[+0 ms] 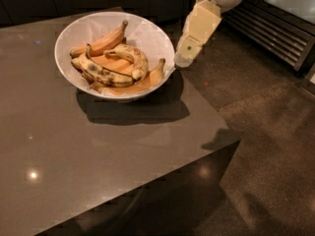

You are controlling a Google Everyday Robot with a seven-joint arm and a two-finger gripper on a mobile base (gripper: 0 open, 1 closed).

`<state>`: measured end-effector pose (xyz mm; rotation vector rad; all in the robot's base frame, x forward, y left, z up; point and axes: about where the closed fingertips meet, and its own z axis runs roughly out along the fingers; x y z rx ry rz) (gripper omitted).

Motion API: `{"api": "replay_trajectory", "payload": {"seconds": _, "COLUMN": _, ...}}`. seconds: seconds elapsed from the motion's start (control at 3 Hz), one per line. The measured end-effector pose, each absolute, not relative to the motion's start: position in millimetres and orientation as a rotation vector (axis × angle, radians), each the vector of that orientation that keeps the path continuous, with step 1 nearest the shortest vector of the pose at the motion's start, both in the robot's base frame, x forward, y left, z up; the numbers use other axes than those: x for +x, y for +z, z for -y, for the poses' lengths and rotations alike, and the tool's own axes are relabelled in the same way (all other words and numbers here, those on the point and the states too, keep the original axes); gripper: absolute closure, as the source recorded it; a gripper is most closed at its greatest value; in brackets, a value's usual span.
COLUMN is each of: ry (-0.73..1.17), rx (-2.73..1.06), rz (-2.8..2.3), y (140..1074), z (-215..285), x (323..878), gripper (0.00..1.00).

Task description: Pick banana from white bowl

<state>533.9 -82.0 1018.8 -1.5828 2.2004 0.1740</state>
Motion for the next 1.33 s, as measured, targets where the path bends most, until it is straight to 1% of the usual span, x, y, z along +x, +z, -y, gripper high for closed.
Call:
{"api": "replay_trajectory", "payload": {"seconds": 0.33, "ry": 0.246, "rx": -1.685, "rz": -2.189, "y": 1011.7, "z": 20.7, "x": 552.6, "gripper": 0.0}}
{"api": "replay_trajectory", "payload": {"seconds": 1.33, "ry": 0.187, "rx": -1.576, "rz": -2.227, "y": 1019.8, "z": 8.0, "x": 582.8, "gripper": 0.0}}
